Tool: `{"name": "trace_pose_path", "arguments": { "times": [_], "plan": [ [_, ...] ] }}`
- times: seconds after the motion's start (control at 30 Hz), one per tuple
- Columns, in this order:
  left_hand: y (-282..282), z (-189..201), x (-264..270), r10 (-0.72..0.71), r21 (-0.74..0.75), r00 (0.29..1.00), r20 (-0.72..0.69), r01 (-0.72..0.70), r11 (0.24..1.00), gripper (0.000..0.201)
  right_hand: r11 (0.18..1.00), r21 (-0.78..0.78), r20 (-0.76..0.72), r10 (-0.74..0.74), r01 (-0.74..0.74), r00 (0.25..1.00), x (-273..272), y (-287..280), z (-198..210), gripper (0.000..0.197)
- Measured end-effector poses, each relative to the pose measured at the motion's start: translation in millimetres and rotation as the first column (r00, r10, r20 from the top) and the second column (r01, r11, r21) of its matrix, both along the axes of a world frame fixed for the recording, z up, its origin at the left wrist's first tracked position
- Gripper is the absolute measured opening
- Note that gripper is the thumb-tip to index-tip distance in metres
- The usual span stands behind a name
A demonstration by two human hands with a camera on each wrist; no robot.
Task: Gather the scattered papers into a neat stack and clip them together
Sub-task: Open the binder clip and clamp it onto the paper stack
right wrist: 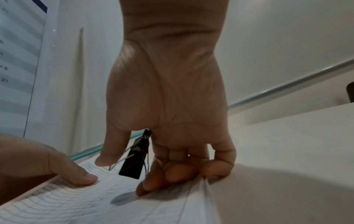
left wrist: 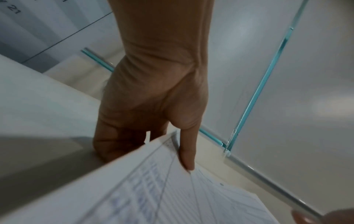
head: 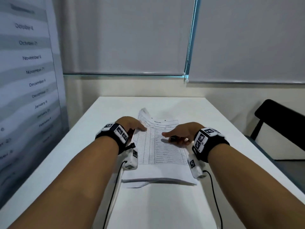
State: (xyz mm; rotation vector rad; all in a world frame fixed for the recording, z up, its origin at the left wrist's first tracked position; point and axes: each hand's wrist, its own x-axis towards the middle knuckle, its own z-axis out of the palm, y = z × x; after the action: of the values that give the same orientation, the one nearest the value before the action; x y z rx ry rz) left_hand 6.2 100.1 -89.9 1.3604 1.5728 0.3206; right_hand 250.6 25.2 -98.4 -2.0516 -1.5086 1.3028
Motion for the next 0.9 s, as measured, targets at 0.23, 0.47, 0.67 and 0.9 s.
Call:
{"name": "trace_pose_path", "arguments": {
  "times": [0.23, 0.47, 0.67, 0.9],
  "plan": [
    [-5.8, 25.0, 2.5, -0.069, 0.223, 0.982, 0.174, 0.029, 0.974, 0.055, 0.993, 0.115, -0.038, 0.020, -0.015, 0.999, 8.4, -18.4, 22.8, 0.057],
    [-36.7, 112.5, -3.7, -0.287, 0.447, 0.780, 0.556, 0.011, 0.894, 0.036, 0.819, 0.450, -0.659, 0.035, 0.356, 0.752, 30.1, -39.0, 57.0, 0.044],
    [-60.5, 165.8, -5.6, -0.300, 0.476, 0.708, 0.639, -0.059, 0.877, 0.022, 0.677, 0.595, -0.719, 0.207, 0.434, 0.663, 16.9, -51.5, 123.5, 0.045],
    [-73.4, 141.7, -21.5, -0.183, 0.232, 0.598, 0.780, -0.006, 0.973, 0.037, 0.648, 0.476, -0.814, 0.067, 0.595, 0.578, 22.4, -38.4, 135.5, 0.042]
  ]
}}
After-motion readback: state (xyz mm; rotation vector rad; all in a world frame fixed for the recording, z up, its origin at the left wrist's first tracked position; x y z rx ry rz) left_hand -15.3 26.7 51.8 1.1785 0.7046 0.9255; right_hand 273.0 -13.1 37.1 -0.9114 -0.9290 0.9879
